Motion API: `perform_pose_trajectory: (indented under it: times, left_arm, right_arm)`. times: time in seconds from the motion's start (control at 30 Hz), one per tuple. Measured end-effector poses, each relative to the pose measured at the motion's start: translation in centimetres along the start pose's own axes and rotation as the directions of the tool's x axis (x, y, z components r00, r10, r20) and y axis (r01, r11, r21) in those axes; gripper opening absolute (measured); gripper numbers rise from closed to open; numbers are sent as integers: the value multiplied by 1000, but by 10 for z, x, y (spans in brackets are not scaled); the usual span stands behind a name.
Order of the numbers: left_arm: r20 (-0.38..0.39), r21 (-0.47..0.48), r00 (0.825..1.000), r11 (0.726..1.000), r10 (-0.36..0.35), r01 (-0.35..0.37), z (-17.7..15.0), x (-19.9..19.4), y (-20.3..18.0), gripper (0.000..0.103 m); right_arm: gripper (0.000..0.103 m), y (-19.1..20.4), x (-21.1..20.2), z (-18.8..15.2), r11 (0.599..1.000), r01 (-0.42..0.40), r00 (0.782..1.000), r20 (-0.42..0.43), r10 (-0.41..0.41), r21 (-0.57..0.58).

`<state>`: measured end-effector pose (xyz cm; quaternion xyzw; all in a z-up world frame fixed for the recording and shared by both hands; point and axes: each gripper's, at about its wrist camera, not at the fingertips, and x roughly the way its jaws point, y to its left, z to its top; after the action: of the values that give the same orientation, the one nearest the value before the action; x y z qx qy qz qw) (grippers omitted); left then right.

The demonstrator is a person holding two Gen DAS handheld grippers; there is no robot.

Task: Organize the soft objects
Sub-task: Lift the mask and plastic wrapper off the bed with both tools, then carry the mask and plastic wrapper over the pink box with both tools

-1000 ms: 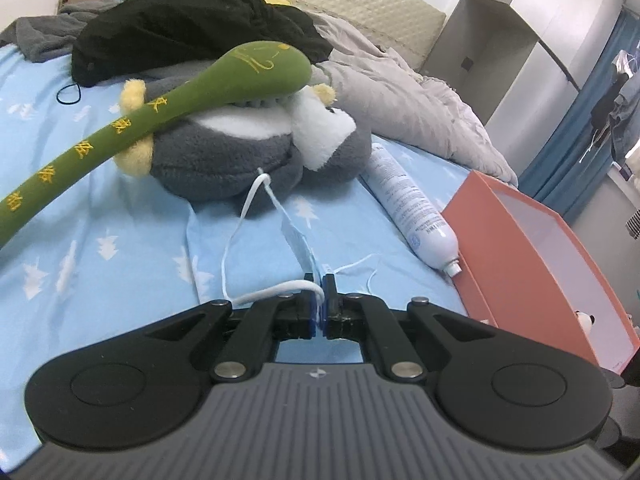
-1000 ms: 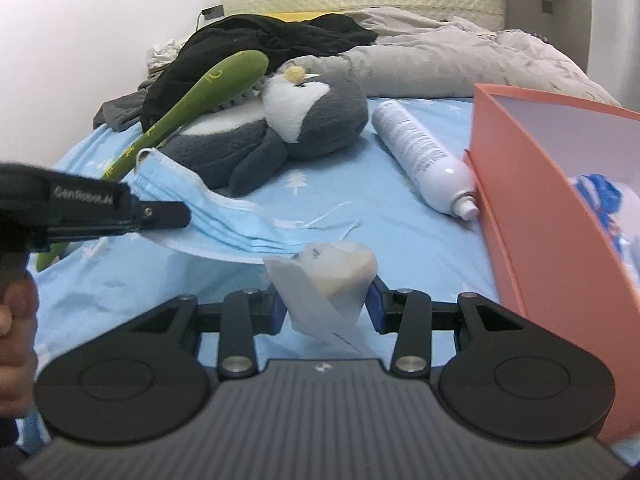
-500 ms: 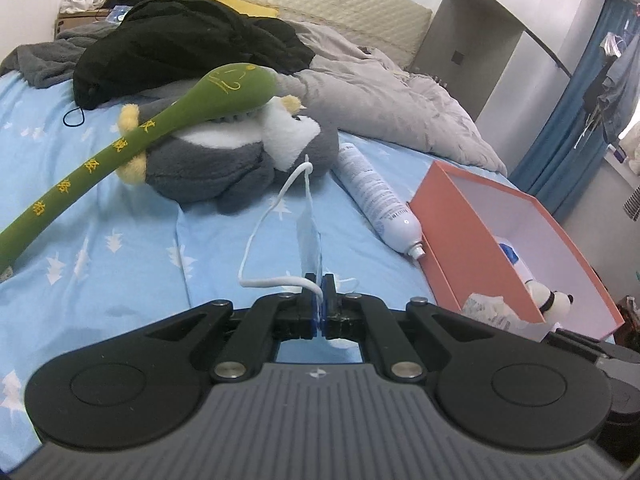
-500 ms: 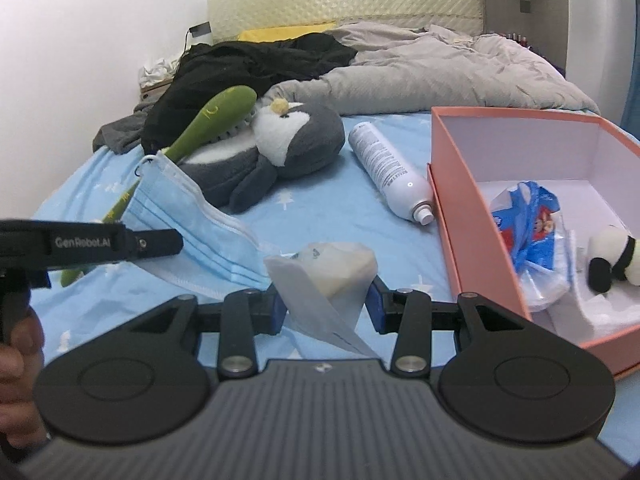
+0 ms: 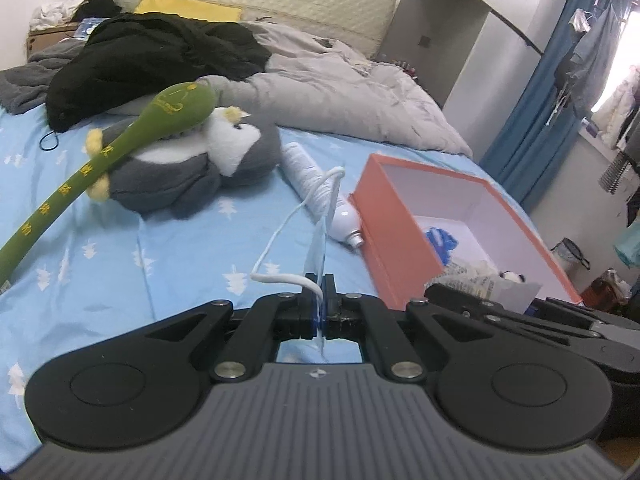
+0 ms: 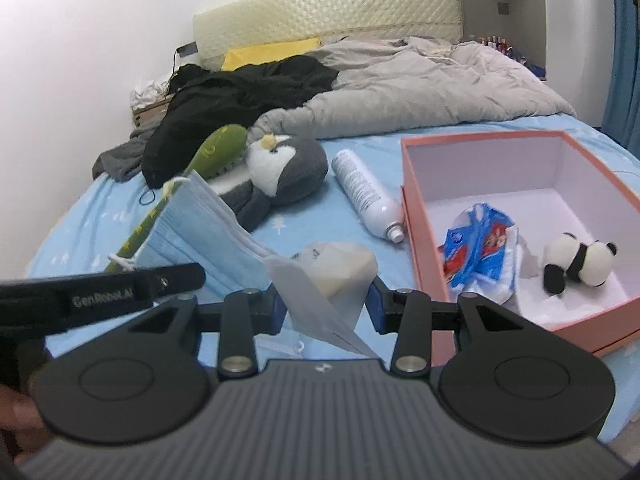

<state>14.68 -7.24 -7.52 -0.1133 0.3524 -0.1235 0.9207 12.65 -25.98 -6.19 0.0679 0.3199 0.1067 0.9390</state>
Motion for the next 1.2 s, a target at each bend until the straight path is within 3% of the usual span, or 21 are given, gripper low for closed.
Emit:
perform_pose_trajectory:
  times: [0.37,0.6,1.0,1.2]
  left_arm:
    - [43,41,998,998,-40,38,22,-30,-32,2]
    - [51,68,993,992,-106,103,22,-44,-58,2]
    - [18,157,963,952,-269,263,16,-48,-127,2]
    - [31,216,959,939,-282,269,32,-39,-150,2]
  right_arm:
    - [43,-8,-31,18,1000,5,999,46,-6,20]
    - [43,-19,-55,21,999,29,996,85,-32,39]
    - [43,-53,-103,12,987,125,981,137,-139,101]
    - [43,-74,-108,13,979,148,974,149,-169,141]
